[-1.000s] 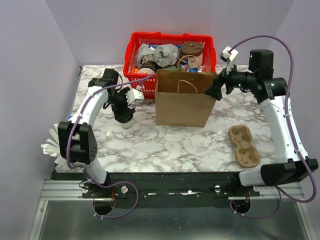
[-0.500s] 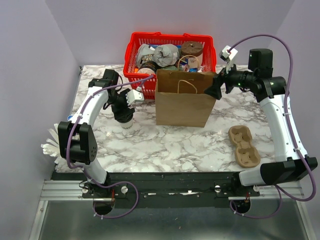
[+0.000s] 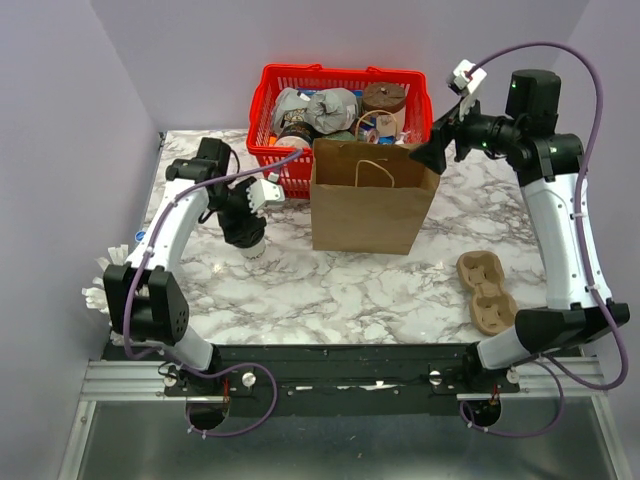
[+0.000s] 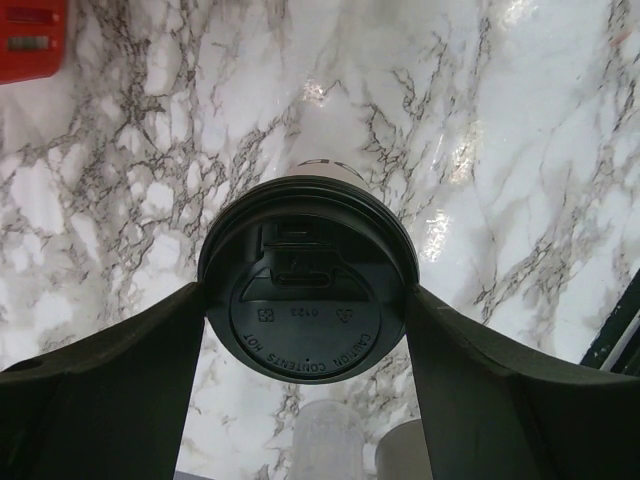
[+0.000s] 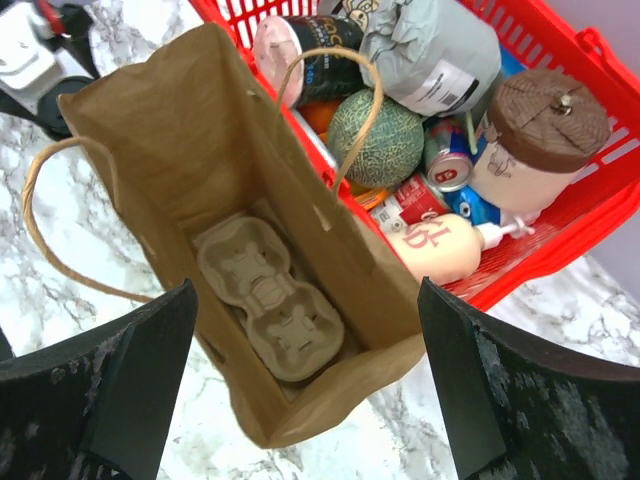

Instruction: Pack the takeout coffee

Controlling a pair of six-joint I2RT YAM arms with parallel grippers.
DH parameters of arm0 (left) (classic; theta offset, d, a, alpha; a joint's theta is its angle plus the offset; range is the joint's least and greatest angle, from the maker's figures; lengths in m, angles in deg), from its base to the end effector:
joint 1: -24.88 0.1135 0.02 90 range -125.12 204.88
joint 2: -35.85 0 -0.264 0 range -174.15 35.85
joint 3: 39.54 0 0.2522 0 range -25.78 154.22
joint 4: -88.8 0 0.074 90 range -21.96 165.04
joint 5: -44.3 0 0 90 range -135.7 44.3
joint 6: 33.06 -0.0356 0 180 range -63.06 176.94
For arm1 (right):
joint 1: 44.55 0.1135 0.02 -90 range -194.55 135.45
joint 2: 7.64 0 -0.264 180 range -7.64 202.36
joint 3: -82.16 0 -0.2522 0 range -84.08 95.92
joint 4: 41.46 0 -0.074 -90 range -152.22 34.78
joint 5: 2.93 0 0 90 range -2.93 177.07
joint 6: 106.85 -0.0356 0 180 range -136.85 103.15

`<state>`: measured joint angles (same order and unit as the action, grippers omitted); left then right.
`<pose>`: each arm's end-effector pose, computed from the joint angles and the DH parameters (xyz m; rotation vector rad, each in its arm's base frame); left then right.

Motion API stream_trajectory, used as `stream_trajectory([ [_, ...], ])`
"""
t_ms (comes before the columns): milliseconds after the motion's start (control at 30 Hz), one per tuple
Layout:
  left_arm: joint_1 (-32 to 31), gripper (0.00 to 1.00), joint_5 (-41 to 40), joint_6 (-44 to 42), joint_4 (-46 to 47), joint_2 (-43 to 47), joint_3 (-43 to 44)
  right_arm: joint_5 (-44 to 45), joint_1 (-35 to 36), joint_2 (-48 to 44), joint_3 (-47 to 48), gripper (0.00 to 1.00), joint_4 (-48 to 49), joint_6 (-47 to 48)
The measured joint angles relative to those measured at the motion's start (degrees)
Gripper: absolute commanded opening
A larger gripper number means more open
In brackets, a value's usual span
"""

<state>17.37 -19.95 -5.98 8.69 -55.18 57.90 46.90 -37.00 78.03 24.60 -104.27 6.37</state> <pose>0.3005 -0.0552 0.3038 1.6063 2.1246 -0.3615 0.2875 0.0613 0.4833 -0.9222 1.7166 0.5265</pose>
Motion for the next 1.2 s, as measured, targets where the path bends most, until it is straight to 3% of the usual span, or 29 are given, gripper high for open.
stream_trajectory([
  [33, 0.00, 0.29, 0.39, 0.39, -0.09, 1.11, -0.09, -0.24, -0.15, 0.79, 1.11, 1.00, -0.02, 0.22],
  [67, 0.00, 0.08, 1.07, 0.83, -0.31, 2.89, -0.13, -0.46, -0.28, 1.70, 2.12, 0.99, -0.07, 0.50],
  [100, 0.00, 0.00, 1.60, 1.16, -0.63, 4.15, -0.13, -0.83, -0.46, 2.67, 3.21, 0.99, -0.28, 1.18],
  [567, -2.73, 0.00, 11.17, 12.44, -1.16, 15.78, -3.45, -7.34, -0.55, 16.46, 14.25, 0.95, -9.42, 17.44],
  [833, -5.20, 0.00, 13.79, 19.28, 1.97, 18.08, 6.40, -8.22, 0.17, 21.88, 17.84, 0.71, -13.35, 25.38],
  [1200, -8.79, 0.00, 13.64, 24.28, 6.86, 21.03, 16.22, -9.05, 1.79, 23.52, 17.79, 0.51, -15.74, 28.30],
])
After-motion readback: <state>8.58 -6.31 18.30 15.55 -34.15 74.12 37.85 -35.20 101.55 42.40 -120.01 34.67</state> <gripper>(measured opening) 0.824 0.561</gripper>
